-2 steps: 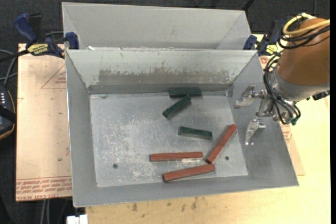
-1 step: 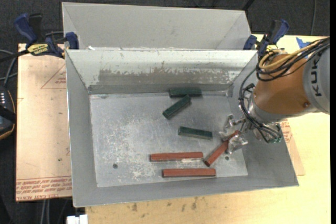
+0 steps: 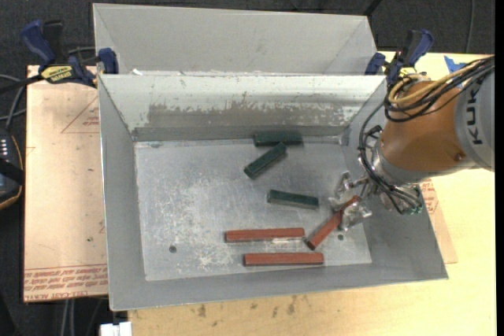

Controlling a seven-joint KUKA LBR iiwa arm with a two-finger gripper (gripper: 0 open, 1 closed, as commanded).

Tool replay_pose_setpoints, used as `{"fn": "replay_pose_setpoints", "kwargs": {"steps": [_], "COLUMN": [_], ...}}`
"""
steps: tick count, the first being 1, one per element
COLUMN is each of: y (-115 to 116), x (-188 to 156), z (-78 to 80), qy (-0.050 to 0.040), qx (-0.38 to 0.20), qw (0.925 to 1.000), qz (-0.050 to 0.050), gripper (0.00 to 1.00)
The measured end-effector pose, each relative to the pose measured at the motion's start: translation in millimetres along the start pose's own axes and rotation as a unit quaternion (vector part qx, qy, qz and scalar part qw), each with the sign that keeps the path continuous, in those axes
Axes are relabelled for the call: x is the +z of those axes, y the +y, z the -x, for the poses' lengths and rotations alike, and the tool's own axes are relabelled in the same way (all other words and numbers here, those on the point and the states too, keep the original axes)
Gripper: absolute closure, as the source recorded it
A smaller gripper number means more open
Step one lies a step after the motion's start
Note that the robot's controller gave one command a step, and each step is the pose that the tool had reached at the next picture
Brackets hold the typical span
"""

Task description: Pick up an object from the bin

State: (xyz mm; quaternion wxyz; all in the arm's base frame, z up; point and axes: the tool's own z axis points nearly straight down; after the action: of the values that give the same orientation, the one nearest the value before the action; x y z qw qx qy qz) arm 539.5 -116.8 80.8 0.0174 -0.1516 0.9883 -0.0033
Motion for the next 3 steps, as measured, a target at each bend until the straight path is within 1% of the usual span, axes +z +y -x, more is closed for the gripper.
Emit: {"fn": "replay_pose_setpoints", "kwargs": {"steps": [1, 2, 3], "y": [-6.9, -18.2, 12.0], "x": [-33.4, -83.3, 4.3], "z": [-3.8, 4.5, 45.1], "qy": [0.0154, 0.0143, 0.0039], "qx": [-0.074, -0.158, -0.292], "qw": [0.9971, 0.9874, 0.9563], "qz": [0.008, 0.009, 0.004], "gripper": [0.00, 0.00, 1.00]}}
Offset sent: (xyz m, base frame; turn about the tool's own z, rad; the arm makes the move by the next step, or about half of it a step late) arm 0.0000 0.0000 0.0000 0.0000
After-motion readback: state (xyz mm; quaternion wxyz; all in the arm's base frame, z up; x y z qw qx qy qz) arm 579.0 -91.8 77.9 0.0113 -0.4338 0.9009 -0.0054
